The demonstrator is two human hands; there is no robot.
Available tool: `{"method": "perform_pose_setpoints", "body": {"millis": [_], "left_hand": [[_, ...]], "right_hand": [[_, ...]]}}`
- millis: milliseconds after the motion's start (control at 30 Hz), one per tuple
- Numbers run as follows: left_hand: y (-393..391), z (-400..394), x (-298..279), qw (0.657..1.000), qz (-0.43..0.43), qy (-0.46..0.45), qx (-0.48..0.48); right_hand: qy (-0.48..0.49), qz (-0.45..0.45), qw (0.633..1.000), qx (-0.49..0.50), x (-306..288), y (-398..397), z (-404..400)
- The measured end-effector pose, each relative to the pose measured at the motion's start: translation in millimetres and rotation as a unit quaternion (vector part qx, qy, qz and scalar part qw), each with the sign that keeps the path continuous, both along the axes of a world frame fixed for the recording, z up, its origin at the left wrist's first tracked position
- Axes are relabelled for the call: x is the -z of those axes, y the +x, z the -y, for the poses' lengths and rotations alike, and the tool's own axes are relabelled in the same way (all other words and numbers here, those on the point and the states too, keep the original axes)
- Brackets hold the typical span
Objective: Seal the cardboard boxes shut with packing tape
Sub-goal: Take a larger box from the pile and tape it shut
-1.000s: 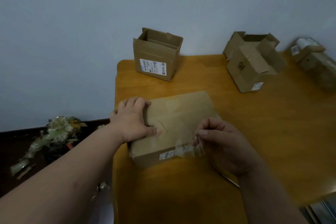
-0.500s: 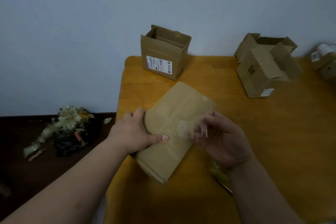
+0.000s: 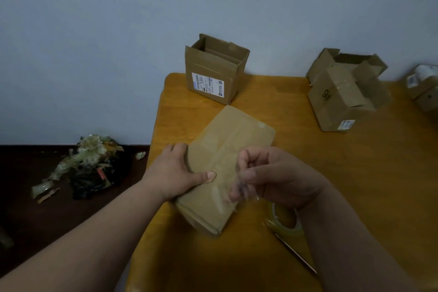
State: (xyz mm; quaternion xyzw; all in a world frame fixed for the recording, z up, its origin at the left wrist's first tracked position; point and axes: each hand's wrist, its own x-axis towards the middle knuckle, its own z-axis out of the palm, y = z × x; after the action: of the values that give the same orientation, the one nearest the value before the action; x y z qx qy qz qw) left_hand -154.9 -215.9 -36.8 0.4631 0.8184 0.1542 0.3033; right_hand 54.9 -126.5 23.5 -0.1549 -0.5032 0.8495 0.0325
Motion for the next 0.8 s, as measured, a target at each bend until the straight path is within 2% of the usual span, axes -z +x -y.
{"method": "perform_pose_setpoints", "body": {"millis": [67, 233, 300, 367, 533, 600, 700, 800], "left_hand": [[0, -3, -1, 1.0, 0.005, -0.005, 0.009], [-2, -6, 0, 1.0, 0.018, -0.015, 0.02], [-3, -6, 0, 0.999, 0.022, -0.017, 0.019], [-4, -5, 0, 0.999, 0.018, -0.021, 0.023], [-7, -5, 0, 0.999, 0.005, -0.038, 0.039], [-8, -5, 1, 0.998, 0.002, -0.035, 0.043], [-6, -5, -1, 0.999, 0.021, -0.018, 0.027], [-5, -5, 1, 1.0, 0.02, -0.013, 0.02]], "right_hand": [[0.004, 0.04, 0.998, -0.05, -1, -7, -3], [0.164, 0.216, 0.958, -0.096, -2, -25, -18], [0.219, 0.246, 0.939, -0.097, -3, -30, -23], [0.252, 0.231, 0.934, -0.108, -10, -35, -23], [0.188, 0.104, 0.964, -0.158, -27, -50, -7], [0.144, 0.084, 0.977, -0.135, -22, -54, -7], [0.122, 0.135, 0.978, -0.102, -6, -55, -18], [0.152, 0.215, 0.958, -0.115, 8, -51, -29]]}}
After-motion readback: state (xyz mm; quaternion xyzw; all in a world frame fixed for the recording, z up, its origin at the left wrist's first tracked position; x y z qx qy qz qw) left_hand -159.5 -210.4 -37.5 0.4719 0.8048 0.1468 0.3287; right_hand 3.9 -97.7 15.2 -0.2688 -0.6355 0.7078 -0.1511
